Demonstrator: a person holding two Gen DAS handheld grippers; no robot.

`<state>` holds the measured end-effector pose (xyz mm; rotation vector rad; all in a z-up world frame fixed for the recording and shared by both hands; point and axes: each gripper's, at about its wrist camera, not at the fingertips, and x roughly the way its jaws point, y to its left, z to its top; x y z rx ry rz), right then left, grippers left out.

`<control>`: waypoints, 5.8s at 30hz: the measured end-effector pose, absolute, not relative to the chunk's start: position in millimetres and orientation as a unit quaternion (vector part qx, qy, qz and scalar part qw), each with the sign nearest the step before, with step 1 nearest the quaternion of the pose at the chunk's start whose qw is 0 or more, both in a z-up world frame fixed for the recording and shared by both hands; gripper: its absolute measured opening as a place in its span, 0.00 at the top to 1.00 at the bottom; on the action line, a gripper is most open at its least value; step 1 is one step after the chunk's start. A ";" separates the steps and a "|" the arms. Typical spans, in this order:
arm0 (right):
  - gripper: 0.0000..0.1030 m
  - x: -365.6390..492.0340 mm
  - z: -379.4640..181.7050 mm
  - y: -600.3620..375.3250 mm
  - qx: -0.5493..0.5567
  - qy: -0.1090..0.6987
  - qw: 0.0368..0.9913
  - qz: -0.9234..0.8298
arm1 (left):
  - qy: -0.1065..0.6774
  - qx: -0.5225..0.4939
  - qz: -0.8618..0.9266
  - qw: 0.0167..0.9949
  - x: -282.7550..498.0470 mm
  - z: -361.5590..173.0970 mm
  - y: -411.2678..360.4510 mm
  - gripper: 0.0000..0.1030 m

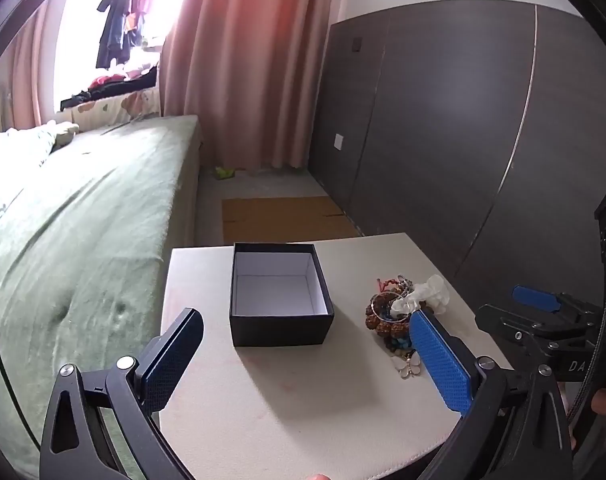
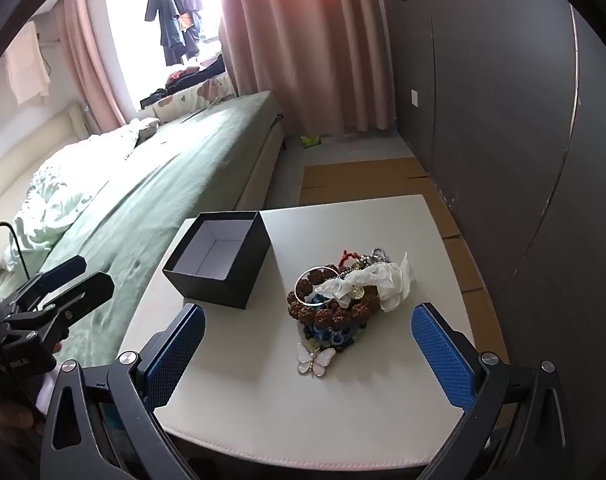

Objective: Organize jewelry

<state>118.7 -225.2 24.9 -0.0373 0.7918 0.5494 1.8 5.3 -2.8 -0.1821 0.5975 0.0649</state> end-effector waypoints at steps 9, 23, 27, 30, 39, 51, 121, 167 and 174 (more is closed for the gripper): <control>0.00 121.0 26.6 -224.8 -0.018 0.379 0.886 0.265 | 0.287 -0.090 0.041 0.953 -1.8 -2.2 5.7 0.00; 0.00 120.4 26.9 -227.8 -0.019 0.376 0.888 0.265 | 0.290 -0.083 0.038 0.953 -0.5 1.5 -0.2 0.00; 0.00 119.6 27.2 -227.9 -0.021 0.375 0.888 0.265 | 0.292 -0.076 0.038 0.953 1.8 -4.0 -2.2 0.00; 0.00 119.8 27.1 -228.3 -0.021 0.374 0.888 0.265 | 0.290 -0.078 0.038 0.953 1.2 -4.7 -1.2 0.00; 0.00 118.7 26.8 -227.0 -0.022 0.374 0.888 0.265 | 0.289 -0.082 0.039 0.953 -0.2 -5.0 3.5 0.00; 0.00 121.2 26.1 -227.7 -0.024 0.373 0.889 0.266 | 0.284 -0.086 0.051 0.954 -1.0 -3.7 5.3 0.00; 0.00 178.7 -3.4 -364.2 0.122 0.481 0.859 0.125 | 0.453 -0.030 -0.031 0.891 99.5 -117.1 -121.3 0.41; 0.97 257.4 -40.8 -261.6 0.170 0.506 0.832 0.153 | 0.374 -0.170 0.006 0.911 116.8 -41.5 28.5 0.60; 0.97 255.4 13.1 -230.1 0.136 0.466 0.854 0.189 | 0.360 -0.194 0.013 0.912 110.0 -37.3 51.9 0.60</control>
